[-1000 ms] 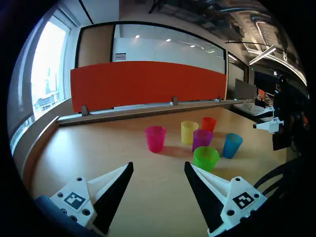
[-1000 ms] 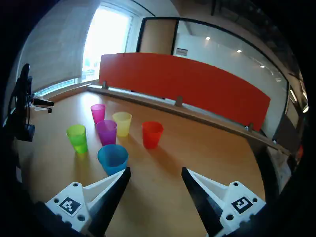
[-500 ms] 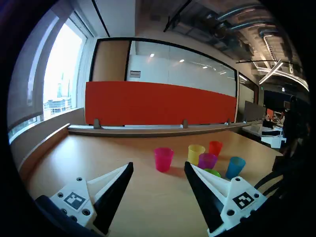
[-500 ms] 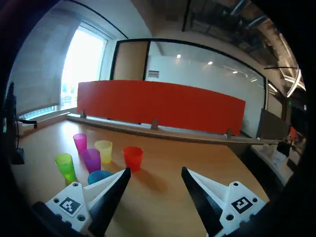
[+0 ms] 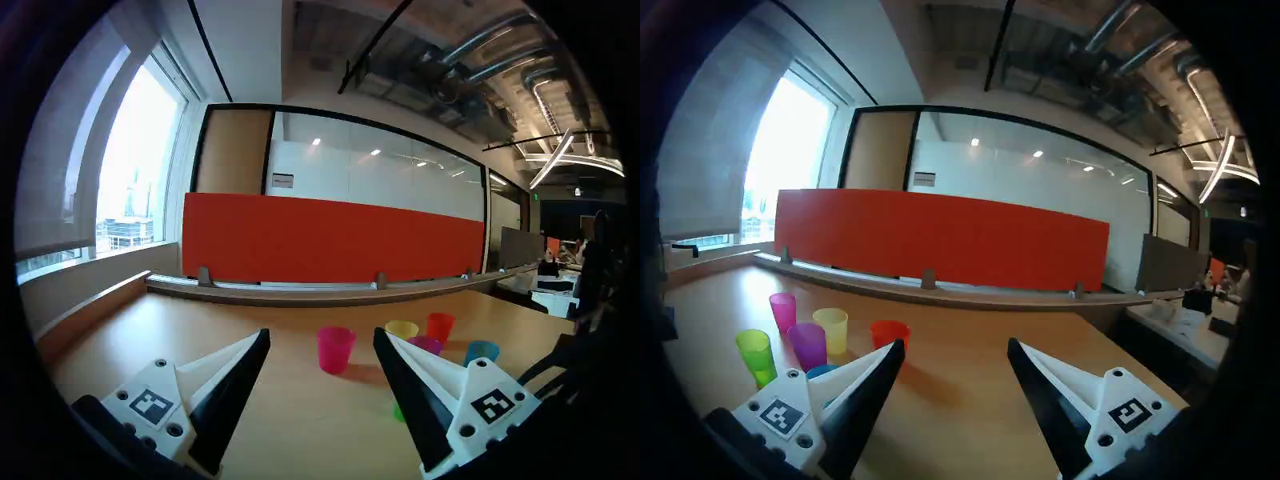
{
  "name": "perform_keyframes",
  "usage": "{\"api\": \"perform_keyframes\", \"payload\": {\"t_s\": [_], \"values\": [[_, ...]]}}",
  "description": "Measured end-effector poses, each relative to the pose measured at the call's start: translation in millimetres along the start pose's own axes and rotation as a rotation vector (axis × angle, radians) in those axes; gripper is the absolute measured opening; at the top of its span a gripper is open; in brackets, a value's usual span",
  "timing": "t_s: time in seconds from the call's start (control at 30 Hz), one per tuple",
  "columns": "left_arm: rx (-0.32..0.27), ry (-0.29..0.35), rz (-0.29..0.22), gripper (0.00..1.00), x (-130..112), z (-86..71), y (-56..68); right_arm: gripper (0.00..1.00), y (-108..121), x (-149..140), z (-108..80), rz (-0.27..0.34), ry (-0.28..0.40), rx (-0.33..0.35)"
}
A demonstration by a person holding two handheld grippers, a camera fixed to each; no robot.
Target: Pour water
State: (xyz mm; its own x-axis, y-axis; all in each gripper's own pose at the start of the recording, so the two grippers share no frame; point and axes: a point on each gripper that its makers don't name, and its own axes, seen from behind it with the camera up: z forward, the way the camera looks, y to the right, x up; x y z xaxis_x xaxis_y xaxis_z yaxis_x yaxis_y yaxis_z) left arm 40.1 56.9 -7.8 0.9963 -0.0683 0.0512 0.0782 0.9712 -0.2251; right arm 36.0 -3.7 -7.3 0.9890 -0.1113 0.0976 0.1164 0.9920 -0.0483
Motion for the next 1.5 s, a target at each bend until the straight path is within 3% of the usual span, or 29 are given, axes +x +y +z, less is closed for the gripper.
{"api": "perform_keyframes", "payload": {"t_s": [0.4, 0.7, 1.0, 1.3, 1.5], "values": [[0.115, 0.032, 0.034, 0.96, -4, 0.3, -14.5, 1.00, -2, 4, 3.3, 0.017, 0.017, -0.023], [0.200, 0.063, 0.096, 0.96, -7, -0.2, -26.3, 1.00, -3, -1, 2.4, 0.000, 0.011, -0.026], [0.204, 0.081, 0.072, 0.96, -18, -1.5, -27.3, 1.00, 5, 1, 2.4, 0.056, 0.005, -0.032], [0.193, 0.095, 0.086, 0.96, -27, -7.2, -31.5, 1.00, 13, -1, -0.3, 0.046, 0.000, -0.054], [0.210, 0.071, 0.089, 0.96, -42, -10.6, -42.2, 1.00, 17, 2, -1.6, 0.038, 0.006, -0.068]]}}
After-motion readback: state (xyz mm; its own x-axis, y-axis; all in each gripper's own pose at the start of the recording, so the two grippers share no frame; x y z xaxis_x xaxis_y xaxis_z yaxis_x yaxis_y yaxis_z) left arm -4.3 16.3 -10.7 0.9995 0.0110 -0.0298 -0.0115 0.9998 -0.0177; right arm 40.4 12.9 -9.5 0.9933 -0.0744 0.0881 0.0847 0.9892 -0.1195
